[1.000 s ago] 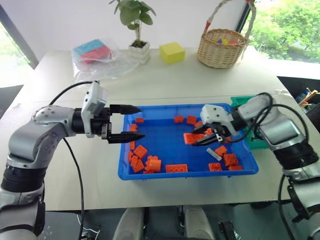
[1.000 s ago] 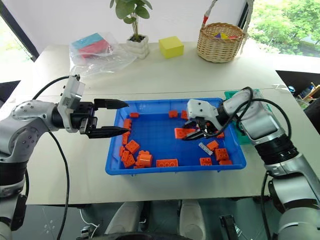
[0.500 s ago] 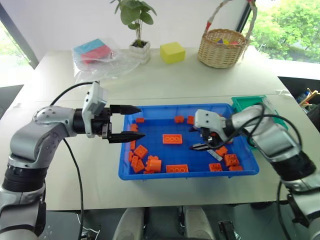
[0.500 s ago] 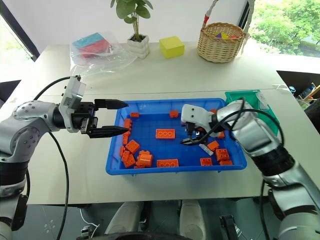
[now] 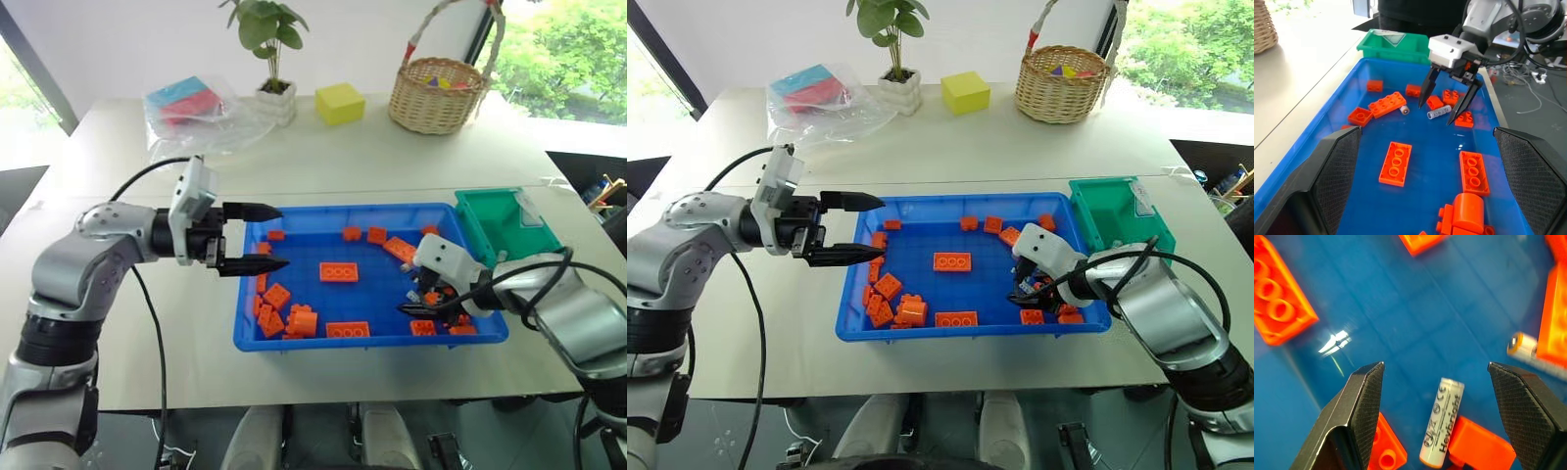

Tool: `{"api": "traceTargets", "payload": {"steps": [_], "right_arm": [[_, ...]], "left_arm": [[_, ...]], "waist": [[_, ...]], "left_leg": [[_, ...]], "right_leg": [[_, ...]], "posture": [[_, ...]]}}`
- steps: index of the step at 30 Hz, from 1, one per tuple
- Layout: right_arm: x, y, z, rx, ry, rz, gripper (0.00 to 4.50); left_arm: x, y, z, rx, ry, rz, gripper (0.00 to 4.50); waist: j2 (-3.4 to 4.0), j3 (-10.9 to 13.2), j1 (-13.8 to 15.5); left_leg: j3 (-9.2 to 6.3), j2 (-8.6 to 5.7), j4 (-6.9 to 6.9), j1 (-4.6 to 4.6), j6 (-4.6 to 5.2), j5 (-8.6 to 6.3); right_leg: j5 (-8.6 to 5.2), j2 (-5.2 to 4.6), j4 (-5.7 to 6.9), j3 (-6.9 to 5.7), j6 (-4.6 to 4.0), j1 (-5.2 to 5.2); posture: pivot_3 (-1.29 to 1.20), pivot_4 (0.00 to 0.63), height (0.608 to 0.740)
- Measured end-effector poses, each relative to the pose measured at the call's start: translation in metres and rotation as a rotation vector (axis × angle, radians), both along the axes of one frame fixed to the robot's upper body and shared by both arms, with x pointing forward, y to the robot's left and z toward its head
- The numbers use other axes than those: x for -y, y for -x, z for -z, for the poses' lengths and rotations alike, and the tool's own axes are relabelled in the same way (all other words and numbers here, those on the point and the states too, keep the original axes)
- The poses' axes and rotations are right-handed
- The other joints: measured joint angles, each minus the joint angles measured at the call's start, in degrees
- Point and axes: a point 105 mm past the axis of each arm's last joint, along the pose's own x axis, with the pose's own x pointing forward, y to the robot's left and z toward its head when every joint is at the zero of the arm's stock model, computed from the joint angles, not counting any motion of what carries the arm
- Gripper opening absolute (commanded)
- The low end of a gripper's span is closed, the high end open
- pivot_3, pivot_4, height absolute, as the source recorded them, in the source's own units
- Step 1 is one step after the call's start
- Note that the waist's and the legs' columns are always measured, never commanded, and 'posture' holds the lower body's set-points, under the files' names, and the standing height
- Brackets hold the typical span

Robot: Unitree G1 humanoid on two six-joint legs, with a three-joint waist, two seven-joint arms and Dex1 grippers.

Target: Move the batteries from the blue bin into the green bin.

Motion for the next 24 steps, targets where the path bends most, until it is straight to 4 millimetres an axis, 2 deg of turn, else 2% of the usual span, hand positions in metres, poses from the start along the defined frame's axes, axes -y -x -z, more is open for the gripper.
{"api": "traceTargets", "payload": {"steps": [4, 5, 7, 12, 13, 19, 21, 24], "right_arm": [[0.006, 0.002, 0.008, -0.005, 0.008, 0.032, 3.46], [0.007, 0.003, 0.01, -0.009, 0.006, 0.036, 3.23], [0.009, 0.005, 0.011, -0.008, 0.004, 0.042, 2.67], [0.008, 0.01, 0.014, -0.006, 0.002, 0.024, 0.16], [0.008, 0.01, 0.013, -0.001, 0.006, 0.024, 0.03], [0.005, 0.007, 0.007, -0.001, -0.031, 0.027, 0.03], [0.003, 0.0, -0.006, 0.029, -0.062, 0.031, 0.03], [0.012, -0.019, -0.042, 0.118, -0.118, 0.093, 0.03]], "left_arm": [[0.0, -0.002, -0.002, 0.002, 0.003, 0.007, 4.5], [0.0, -0.002, -0.002, 0.003, 0.001, 0.007, 4.5], [0.0, -0.003, -0.003, 0.006, -0.001, 0.01, 4.5], [0.0, -0.001, -0.003, 0.004, -0.003, 0.023, 4.5], [0.0, -0.001, -0.003, 0.004, -0.003, 0.024, 4.5], [0.001, 0.0, -0.003, 0.005, -0.004, 0.029, 4.5], [0.002, 0.002, -0.004, 0.01, -0.005, 0.037, 4.5], [0.005, 0.005, -0.005, 0.016, -0.005, 0.053, 4.5]], "waist": [[0.0, 0.0, 0.33], [0.0, 0.0, 0.37], [0.0, 0.0, 0.39], [-0.02, -0.01, 0.4], [-0.02, -0.01, 0.4], [-0.02, -0.01, 0.3], [-0.01, 0.0, 0.19], [-0.01, 0.0, 0.34]], "left_leg": [[0.0, 0.0, 0.0, 0.0, 0.0, 0.0], [0.0, 0.0, 0.0, 0.0, 0.0, 0.0], [0.01, 0.0, 0.0, 0.0, 0.01, 0.0], [0.0, 0.0, 0.01, 0.01, 0.01, 0.0], [0.0, 0.0, 0.01, 0.01, 0.01, 0.0], [-0.01, 0.01, 0.02, 0.01, 0.01, 0.0], [0.0, 0.01, 0.02, 0.01, 0.01, 0.0], [0.0, 0.01, 0.02, 0.01, 0.01, 0.0]], "right_leg": [[0.0, 0.01, 0.0, -0.01, 0.0, 0.0], [0.0, 0.01, 0.0, -0.01, 0.0, 0.0], [0.0, 0.01, -0.01, -0.01, 0.0, 0.01], [0.0, 0.01, -0.03, -0.01, 0.0, 0.05], [-0.01, 0.01, -0.04, -0.01, -0.01, 0.05], [-0.01, 0.01, -0.05, -0.01, -0.01, 0.06], [-0.01, 0.02, -0.05, -0.01, -0.01, 0.04], [-0.01, 0.02, -0.05, -0.01, -0.01, 0.04]], "posture": [[0.0, 0.15, 0.702], [0.0, 0.15, 0.702], [0.0, 0.15, 0.702], [0.0, 0.15, 0.702], [0.0, 0.15, 0.702], [0.0, 0.15, 0.702], [0.0, 0.15, 0.702], [0.0, 0.15, 0.702]]}}
